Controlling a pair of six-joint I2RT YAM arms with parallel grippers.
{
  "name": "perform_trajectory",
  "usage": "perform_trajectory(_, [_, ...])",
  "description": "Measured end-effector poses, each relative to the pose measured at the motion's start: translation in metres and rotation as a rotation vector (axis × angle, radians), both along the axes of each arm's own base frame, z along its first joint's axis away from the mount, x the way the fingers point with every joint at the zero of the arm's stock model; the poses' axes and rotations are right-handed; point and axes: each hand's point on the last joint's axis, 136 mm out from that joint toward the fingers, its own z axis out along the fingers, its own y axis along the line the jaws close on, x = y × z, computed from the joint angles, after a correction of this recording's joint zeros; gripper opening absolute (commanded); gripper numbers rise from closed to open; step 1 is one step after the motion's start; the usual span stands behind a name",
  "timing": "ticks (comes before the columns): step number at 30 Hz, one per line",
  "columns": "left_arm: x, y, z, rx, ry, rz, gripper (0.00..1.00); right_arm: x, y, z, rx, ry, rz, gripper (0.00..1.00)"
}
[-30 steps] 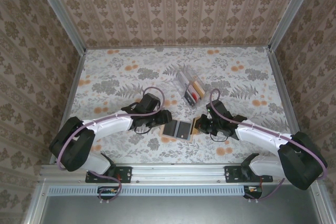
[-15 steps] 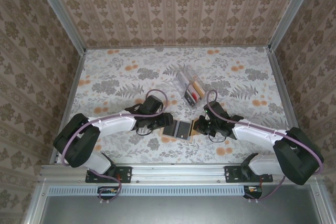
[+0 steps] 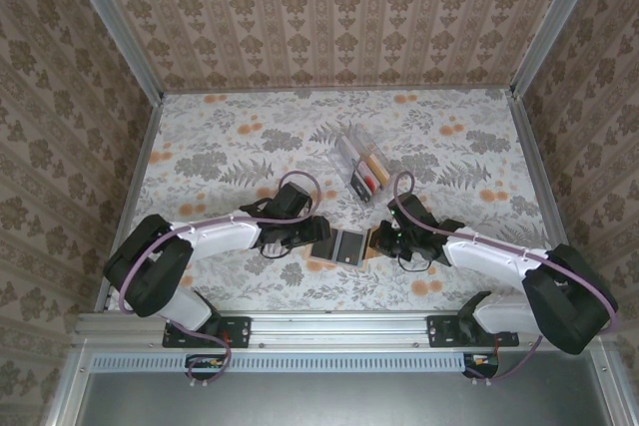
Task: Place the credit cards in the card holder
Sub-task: Flip over the card slot in the card holder.
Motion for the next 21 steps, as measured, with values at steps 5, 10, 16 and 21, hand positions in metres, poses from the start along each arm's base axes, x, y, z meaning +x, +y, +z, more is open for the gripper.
perform_trajectory(5, [0.0,0.0,-0.005,0.009,0.007,0.001,0.62,0.003,0.004,0.001,0.014,-0.012,0.003,0.07])
perform_trajectory(10, [0.0,0.0,-0.005,0.01,0.004,0.001,0.61,0.004,0.006,0.003,0.021,-0.02,0.004,0.07])
perform_trajectory(16, [-0.001,-0.005,-0.005,0.0,0.001,-0.006,0.54,0.012,0.012,0.025,0.052,-0.065,0.007,0.08])
perform_trajectory(21, [-0.004,-0.013,-0.003,-0.029,0.001,-0.01,0.51,0.018,0.017,0.038,0.079,-0.094,0.011,0.08])
